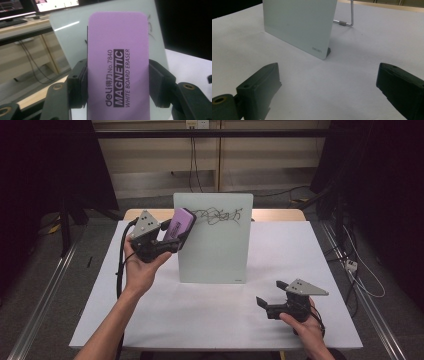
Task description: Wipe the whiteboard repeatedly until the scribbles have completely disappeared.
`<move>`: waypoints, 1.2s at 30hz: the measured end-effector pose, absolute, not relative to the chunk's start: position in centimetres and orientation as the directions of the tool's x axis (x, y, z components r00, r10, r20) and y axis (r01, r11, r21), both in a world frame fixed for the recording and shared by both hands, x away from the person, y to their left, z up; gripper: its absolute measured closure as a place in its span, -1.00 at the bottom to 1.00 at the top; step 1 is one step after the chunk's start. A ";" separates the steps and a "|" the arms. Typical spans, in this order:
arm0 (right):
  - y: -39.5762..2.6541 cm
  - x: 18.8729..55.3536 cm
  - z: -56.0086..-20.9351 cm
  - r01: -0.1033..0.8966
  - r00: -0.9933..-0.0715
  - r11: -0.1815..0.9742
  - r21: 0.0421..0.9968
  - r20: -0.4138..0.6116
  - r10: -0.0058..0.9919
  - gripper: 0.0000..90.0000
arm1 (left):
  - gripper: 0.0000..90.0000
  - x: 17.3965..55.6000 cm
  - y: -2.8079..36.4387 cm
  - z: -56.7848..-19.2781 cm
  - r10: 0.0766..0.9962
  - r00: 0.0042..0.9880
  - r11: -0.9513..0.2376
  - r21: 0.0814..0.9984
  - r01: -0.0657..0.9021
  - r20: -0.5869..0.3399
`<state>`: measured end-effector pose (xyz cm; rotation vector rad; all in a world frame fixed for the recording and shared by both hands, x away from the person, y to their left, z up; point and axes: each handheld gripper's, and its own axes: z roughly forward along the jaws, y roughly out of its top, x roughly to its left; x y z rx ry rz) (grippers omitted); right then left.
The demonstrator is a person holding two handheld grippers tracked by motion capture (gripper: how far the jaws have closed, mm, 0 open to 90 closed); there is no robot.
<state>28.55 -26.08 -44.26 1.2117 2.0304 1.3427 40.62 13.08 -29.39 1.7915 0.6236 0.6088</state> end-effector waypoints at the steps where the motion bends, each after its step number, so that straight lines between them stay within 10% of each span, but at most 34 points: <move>1: -26.1 28.6 -44.3 0.435 -0.532 0.154 0.887 0.115 0.839 -0.89 | -0.08 40.6 12.9 -29.2 0.683 0.722 -0.277 0.955 0.111 0.114; 36: -26.1 28.6 -44.3 0.439 -0.538 0.146 0.886 0.129 0.833 -0.89 | -0.08 44.0 10.6 -27.7 0.708 0.667 -0.381 0.921 0.081 0.234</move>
